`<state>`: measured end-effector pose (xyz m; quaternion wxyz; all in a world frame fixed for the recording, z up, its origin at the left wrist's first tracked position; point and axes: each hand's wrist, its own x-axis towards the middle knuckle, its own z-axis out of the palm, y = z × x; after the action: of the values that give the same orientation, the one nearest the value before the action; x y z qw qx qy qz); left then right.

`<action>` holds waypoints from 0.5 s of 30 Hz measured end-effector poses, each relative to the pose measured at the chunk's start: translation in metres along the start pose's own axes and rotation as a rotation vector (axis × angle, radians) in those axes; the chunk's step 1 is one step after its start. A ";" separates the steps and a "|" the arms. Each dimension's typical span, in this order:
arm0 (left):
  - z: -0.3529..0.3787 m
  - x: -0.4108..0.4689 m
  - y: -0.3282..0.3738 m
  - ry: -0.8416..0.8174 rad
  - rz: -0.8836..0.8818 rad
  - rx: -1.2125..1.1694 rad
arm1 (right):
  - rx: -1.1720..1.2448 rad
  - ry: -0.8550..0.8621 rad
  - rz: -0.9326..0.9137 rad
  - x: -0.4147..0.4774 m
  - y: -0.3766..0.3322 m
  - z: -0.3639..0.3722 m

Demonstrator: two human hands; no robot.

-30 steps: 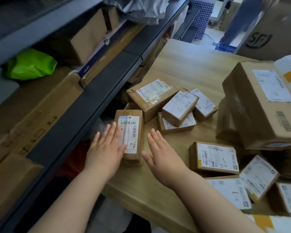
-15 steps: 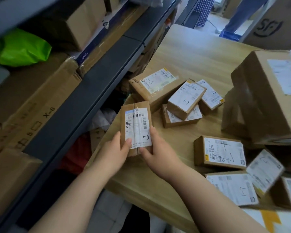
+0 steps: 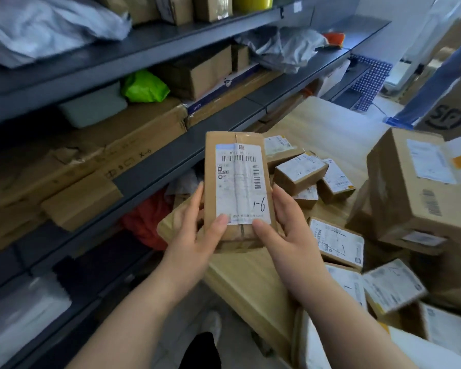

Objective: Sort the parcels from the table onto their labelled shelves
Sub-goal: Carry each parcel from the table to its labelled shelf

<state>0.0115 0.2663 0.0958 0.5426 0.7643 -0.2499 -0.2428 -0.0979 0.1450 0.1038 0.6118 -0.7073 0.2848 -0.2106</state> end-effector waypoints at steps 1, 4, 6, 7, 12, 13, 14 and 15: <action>0.000 -0.016 0.004 0.016 0.000 -0.030 | 0.018 -0.021 -0.025 -0.012 -0.004 -0.002; -0.005 -0.060 0.010 0.050 0.036 -0.080 | 0.049 -0.098 -0.092 -0.044 -0.017 -0.002; -0.012 -0.086 0.013 0.080 0.048 -0.088 | 0.053 -0.153 -0.142 -0.063 -0.027 0.000; -0.016 -0.099 0.014 0.093 0.063 -0.092 | 0.054 -0.180 -0.166 -0.072 -0.032 0.003; -0.049 -0.153 0.018 0.189 0.113 -0.143 | 0.047 -0.324 -0.235 -0.110 -0.054 0.034; -0.059 -0.165 0.019 0.223 0.118 -0.134 | 0.046 -0.357 -0.249 -0.117 -0.059 0.045; -0.070 -0.177 0.018 0.258 0.117 -0.121 | 0.047 -0.388 -0.268 -0.124 -0.064 0.057; -0.083 -0.190 0.016 0.293 0.115 -0.111 | 0.048 -0.419 -0.289 -0.132 -0.070 0.071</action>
<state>-0.0805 0.4430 0.1548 0.6276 0.7448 -0.1976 -0.1109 -0.1404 0.2910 0.1679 0.6375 -0.7542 0.0425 -0.1514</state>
